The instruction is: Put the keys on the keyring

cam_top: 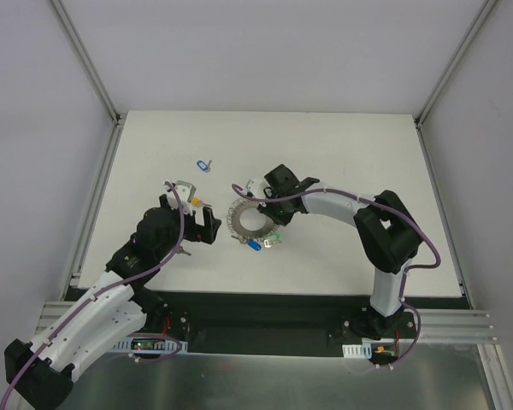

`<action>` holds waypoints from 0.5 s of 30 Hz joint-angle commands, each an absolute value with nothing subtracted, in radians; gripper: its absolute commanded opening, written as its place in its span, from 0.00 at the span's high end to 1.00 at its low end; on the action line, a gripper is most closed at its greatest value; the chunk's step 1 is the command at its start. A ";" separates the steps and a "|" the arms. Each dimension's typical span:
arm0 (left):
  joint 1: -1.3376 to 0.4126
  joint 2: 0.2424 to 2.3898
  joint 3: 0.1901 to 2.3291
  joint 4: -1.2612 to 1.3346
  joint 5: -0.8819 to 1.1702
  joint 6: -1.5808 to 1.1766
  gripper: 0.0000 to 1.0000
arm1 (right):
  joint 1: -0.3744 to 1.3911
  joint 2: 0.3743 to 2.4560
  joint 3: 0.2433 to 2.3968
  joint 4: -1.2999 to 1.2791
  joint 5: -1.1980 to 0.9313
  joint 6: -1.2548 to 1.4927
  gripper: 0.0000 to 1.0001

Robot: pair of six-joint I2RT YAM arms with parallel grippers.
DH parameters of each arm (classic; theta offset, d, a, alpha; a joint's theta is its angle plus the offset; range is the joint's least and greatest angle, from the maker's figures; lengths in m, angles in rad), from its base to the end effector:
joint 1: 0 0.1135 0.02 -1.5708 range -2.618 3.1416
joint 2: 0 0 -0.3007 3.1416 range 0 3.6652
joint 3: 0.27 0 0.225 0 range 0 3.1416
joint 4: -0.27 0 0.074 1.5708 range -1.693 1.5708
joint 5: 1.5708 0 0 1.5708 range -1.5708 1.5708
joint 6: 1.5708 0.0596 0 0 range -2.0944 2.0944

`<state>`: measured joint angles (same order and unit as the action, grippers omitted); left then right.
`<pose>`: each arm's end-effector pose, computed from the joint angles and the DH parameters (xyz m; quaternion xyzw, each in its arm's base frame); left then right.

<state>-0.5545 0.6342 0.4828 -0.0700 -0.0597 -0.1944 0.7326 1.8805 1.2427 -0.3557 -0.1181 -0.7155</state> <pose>0.1136 -0.0662 0.2890 0.1214 0.7713 -0.2067 0.5896 0.2884 0.2689 0.2074 -0.6465 0.7058 0.0590 0.2837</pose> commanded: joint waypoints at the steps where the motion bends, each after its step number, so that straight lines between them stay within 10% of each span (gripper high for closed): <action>1: -0.545 0.611 0.520 -0.087 -0.041 -0.207 0.01 | 0.735 1.879 1.279 -0.364 -0.127 -0.729 0.84; 15: -0.545 0.626 0.538 -0.089 -0.002 -0.134 0.01 | 0.733 1.681 1.238 -0.429 -0.141 -0.709 0.99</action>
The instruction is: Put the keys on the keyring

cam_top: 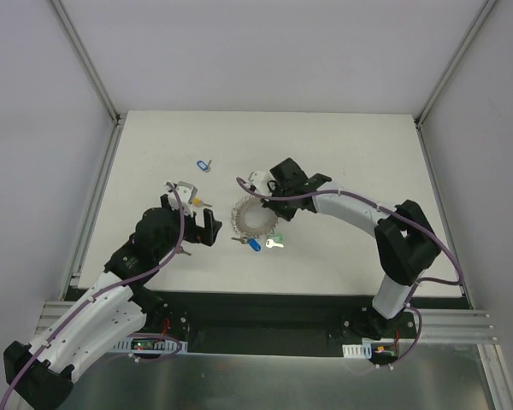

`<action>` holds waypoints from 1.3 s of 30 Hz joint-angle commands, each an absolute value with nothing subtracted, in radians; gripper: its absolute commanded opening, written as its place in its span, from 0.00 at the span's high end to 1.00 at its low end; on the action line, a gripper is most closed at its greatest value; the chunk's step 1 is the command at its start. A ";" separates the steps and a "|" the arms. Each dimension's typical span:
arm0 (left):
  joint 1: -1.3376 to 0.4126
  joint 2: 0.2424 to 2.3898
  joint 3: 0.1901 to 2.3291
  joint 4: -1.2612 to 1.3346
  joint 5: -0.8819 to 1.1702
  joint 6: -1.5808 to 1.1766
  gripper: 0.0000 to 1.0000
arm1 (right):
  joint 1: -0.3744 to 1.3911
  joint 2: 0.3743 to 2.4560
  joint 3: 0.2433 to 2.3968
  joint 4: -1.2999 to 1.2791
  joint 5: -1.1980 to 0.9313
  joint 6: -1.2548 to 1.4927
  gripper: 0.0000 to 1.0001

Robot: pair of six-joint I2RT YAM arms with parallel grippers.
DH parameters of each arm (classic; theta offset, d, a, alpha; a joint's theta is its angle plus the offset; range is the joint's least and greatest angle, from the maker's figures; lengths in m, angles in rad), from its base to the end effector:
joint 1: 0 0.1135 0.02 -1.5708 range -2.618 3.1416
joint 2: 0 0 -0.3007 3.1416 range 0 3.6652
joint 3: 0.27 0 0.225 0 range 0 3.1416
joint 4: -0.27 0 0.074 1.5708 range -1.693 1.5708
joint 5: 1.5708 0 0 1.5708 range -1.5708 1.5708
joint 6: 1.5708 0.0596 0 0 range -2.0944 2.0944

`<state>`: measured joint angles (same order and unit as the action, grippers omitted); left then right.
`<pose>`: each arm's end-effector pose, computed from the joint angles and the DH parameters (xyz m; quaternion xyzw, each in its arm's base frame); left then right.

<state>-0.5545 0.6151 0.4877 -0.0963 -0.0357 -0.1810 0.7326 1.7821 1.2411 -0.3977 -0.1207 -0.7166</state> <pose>0.1094 -0.0653 0.2894 0.1342 0.7700 -0.2112 0.5870 0.2766 0.2585 0.2398 -0.6429 0.6980 0.0598 0.3098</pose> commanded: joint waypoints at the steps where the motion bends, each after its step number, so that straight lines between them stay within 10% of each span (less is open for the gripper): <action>1: -0.545 0.633 0.541 -0.087 0.021 -0.129 0.01 | 0.732 1.675 1.238 -0.434 -0.140 -0.706 0.99; 20: -0.545 0.776 0.742 0.060 0.636 0.259 0.05 | 0.733 1.329 1.353 -0.683 -0.514 -0.730 0.99; 39: -0.650 1.104 0.995 0.094 0.996 0.219 0.45 | 0.735 1.174 1.393 -0.730 -0.661 -0.739 0.99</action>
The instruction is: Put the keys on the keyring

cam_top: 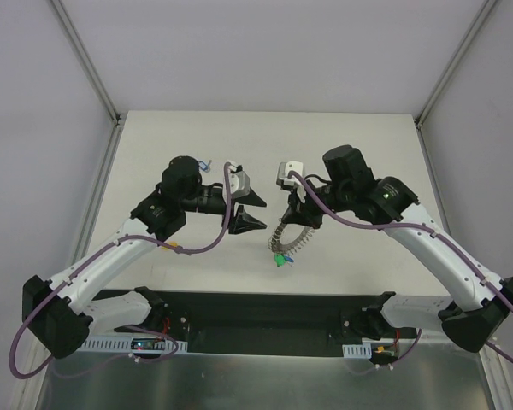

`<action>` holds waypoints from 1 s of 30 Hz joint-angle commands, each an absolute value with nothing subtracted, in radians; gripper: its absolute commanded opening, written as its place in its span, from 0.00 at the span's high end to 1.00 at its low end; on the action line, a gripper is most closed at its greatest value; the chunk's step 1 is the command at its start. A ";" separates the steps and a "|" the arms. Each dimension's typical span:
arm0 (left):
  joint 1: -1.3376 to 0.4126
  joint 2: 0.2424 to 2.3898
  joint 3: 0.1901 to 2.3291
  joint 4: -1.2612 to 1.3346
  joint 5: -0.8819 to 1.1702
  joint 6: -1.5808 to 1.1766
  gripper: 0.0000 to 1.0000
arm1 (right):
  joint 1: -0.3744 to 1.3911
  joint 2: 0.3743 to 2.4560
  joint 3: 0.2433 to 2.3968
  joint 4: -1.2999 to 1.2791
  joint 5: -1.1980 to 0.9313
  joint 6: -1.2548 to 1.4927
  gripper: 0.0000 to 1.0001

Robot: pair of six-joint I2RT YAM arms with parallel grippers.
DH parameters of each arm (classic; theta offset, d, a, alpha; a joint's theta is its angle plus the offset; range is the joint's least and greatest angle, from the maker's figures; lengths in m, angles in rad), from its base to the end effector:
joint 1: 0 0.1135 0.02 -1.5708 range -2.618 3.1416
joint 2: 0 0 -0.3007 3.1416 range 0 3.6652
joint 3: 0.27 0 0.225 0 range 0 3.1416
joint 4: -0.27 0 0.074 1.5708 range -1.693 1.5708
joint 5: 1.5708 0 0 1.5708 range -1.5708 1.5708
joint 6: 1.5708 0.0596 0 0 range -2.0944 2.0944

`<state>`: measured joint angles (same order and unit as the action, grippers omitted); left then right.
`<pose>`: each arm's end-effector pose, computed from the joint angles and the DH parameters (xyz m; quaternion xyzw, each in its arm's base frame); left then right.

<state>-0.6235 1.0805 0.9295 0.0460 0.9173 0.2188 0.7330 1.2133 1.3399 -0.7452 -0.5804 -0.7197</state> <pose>0.1440 -0.1619 0.3939 0.5428 0.4871 -0.4429 0.5215 0.1440 0.1736 0.4103 -0.6636 0.5496 0.2572 0.4375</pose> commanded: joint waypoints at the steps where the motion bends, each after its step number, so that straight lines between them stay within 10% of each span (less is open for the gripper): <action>1: -0.661 1.120 1.002 0.095 0.997 0.213 0.45 | 0.735 1.173 1.394 -0.733 -0.667 -0.739 0.99; 19: -0.724 1.230 1.048 0.118 1.008 0.172 0.61 | 0.735 1.166 1.410 -0.742 -0.701 -0.750 0.99; 30: -0.726 1.233 1.049 0.118 1.014 0.178 1.00 | 0.735 1.180 1.408 -0.729 -0.690 -0.735 0.99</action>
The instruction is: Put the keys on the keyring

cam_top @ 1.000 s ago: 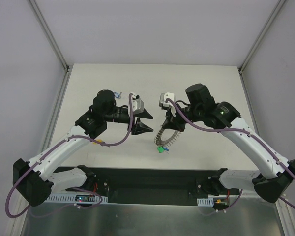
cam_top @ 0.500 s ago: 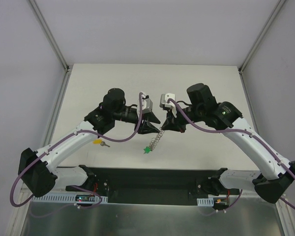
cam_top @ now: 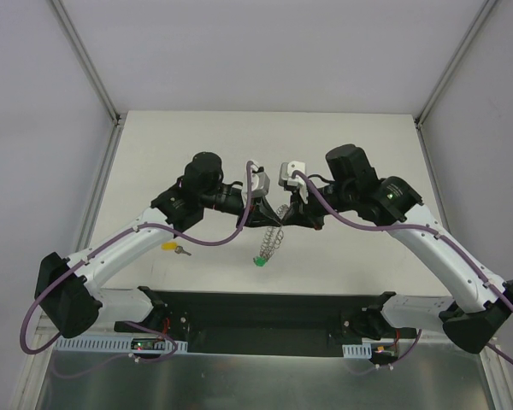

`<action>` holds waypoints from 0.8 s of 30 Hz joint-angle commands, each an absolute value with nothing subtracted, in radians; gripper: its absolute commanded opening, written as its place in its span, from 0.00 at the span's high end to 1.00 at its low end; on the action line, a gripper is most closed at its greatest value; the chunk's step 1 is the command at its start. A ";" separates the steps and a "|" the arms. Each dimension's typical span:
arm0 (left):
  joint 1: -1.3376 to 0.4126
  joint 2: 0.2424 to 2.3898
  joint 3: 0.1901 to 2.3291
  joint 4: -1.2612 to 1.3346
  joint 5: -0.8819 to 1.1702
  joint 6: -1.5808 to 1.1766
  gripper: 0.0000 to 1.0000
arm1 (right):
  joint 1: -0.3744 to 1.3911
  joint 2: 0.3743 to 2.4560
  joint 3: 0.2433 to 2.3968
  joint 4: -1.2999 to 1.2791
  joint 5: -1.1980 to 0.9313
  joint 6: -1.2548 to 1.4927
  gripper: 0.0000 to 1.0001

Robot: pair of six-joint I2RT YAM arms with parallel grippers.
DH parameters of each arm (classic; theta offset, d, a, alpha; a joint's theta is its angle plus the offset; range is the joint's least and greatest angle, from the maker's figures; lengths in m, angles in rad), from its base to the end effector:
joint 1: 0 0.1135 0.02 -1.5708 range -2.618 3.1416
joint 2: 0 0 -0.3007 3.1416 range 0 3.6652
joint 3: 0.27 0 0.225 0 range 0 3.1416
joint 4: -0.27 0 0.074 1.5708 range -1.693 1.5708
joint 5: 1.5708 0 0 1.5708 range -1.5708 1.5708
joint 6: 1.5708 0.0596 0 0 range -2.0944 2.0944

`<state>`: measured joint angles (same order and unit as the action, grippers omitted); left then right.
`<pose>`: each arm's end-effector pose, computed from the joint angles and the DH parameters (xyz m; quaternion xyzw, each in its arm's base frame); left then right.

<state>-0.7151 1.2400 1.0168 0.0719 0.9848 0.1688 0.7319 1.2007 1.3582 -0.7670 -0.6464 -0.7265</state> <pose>0.1583 -0.2033 0.3923 0.5643 0.4724 -0.5002 0.4562 0.1364 0.1708 0.4175 -0.6697 0.5291 0.2828 0.4377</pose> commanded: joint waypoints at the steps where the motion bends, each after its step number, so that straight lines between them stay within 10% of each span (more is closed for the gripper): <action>1: -0.724 1.232 1.045 0.118 1.006 0.178 1.00 | 0.735 1.180 1.410 -0.729 -0.687 -0.732 0.99; 9: -0.726 1.145 0.974 0.120 0.835 0.210 1.00 | 0.698 1.092 1.315 -0.550 -0.539 -0.569 0.63; 24: -0.724 1.025 0.792 0.393 0.704 0.046 1.00 | 0.664 1.077 1.135 -0.301 -0.675 -0.433 0.63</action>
<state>-0.7204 1.0637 0.8074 0.2173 0.7269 0.1169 0.6659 1.0687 1.1439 -0.4137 -0.5892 -0.4610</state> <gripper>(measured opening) 0.008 0.372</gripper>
